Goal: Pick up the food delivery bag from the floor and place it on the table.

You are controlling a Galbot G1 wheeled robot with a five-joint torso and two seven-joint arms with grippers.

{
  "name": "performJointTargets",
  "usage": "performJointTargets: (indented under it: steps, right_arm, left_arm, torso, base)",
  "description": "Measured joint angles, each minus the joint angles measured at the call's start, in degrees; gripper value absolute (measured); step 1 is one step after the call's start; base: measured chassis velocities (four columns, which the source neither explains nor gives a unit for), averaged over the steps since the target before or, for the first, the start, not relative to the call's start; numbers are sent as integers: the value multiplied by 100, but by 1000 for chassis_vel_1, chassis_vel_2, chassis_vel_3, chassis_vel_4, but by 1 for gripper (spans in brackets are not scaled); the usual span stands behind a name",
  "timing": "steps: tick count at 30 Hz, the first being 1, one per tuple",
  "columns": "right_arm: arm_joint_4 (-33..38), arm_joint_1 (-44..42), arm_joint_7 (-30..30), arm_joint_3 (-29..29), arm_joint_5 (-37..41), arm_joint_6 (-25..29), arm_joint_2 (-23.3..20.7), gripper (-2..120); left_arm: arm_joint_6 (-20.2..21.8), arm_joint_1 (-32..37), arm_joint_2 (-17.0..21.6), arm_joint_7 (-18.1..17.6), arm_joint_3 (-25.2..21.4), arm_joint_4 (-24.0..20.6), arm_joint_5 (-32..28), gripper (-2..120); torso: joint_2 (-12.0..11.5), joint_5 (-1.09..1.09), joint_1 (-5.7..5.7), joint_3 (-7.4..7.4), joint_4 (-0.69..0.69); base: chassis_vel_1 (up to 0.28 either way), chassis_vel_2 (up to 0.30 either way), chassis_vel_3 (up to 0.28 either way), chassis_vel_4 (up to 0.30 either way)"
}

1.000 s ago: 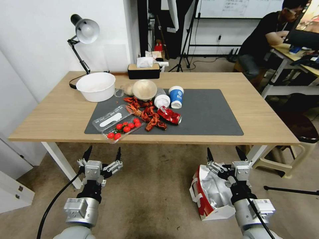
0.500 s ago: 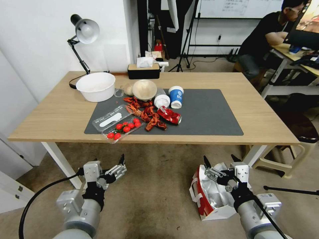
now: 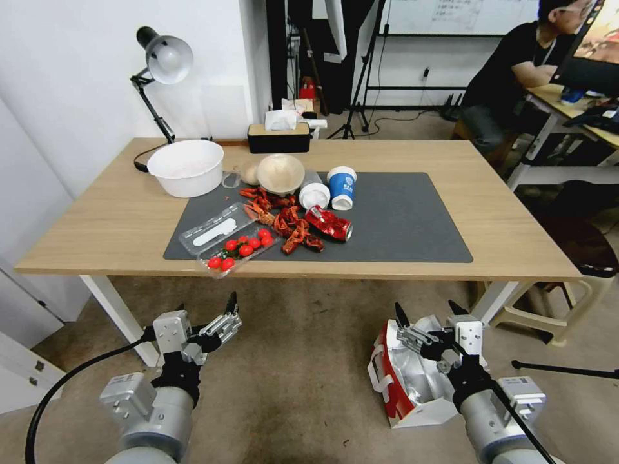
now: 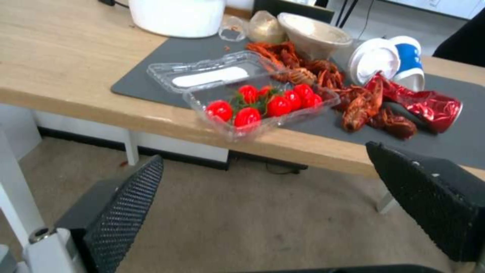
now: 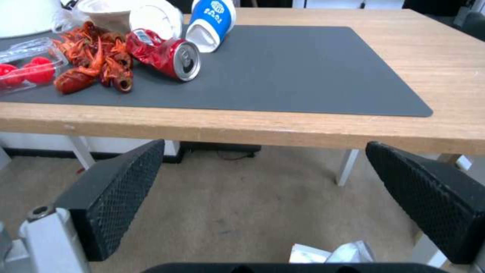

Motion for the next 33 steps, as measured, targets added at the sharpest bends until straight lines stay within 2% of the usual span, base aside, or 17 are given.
performJointTargets:
  steps: [5, 8, 33]
  right_arm:
    - [-2, -9, 1, -8, -1, 15, 3, 100]
    - [-2, -2, 15, -15, 23, 20, -3, 100]
    - [-42, 14, 46, -20, 51, 15, -29, 100]
  left_arm:
    - [47, 9, -6, -3, -16, 0, 0, 100]
    - [75, 14, -10, -9, -22, 0, 1, 100]
    - [77, 41, -47, -7, -16, 0, 42, 100]
  torso:
    - [-92, 0, -41, -51, 0]
    - [-239, 0, -106, -133, 0]
    - [-929, 0, -406, -523, 0]
  base:
    - [0, 0, 0, 0]
    - [0, 0, 0, 0]
    - [0, 0, 0, 0]
